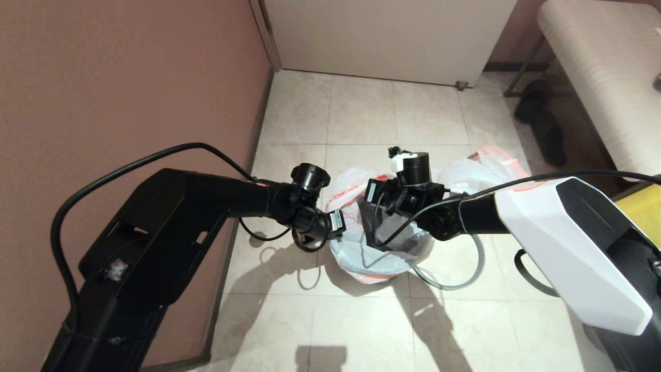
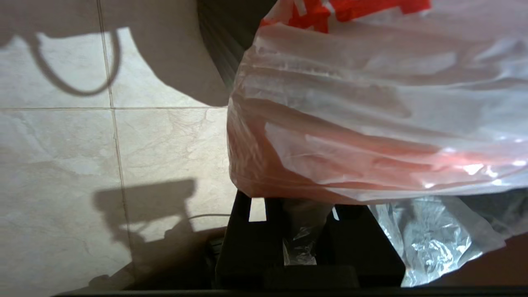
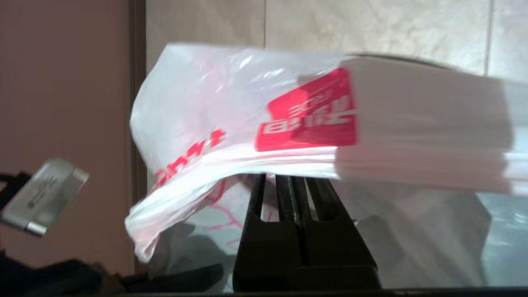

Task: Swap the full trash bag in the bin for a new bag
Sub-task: Put the new garbage bag on the trash can

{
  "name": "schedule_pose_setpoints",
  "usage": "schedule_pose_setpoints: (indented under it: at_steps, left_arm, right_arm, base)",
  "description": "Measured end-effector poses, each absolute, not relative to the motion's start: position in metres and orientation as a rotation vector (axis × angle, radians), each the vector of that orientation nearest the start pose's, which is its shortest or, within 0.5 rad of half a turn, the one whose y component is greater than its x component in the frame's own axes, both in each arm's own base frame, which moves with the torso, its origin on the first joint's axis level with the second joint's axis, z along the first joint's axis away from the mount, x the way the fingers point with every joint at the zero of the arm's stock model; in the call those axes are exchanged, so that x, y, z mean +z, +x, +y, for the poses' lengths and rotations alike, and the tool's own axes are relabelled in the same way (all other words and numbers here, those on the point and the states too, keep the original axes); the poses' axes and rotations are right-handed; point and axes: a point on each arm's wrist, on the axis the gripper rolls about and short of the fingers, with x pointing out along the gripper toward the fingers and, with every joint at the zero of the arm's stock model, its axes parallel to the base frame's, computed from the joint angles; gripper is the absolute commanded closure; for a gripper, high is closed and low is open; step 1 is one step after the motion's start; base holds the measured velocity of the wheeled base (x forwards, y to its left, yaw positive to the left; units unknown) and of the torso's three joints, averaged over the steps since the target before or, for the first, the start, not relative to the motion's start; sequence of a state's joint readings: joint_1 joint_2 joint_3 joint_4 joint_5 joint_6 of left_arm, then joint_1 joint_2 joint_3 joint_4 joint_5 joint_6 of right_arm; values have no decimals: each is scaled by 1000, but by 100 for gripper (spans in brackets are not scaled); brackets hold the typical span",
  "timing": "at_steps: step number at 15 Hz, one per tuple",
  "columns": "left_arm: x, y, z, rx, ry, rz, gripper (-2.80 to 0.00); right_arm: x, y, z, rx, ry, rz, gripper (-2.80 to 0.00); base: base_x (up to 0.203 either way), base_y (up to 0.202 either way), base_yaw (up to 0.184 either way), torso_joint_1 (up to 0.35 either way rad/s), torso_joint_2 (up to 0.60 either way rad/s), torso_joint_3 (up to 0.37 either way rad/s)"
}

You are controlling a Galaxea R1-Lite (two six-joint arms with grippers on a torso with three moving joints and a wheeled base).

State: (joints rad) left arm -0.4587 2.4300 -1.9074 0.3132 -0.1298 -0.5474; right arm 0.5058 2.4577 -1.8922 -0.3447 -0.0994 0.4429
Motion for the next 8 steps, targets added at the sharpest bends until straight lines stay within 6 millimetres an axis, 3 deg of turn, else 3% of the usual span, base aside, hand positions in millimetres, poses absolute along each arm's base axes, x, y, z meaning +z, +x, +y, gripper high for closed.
schedule_pose_setpoints:
  at_steps: [8]
  left_arm:
    - [96, 428, -225, -326, -349, 974, 0]
  right_arm:
    - [143, 461, 259, 352, 351, 222, 0]
  base:
    - [0, 0, 0, 0, 0, 0]
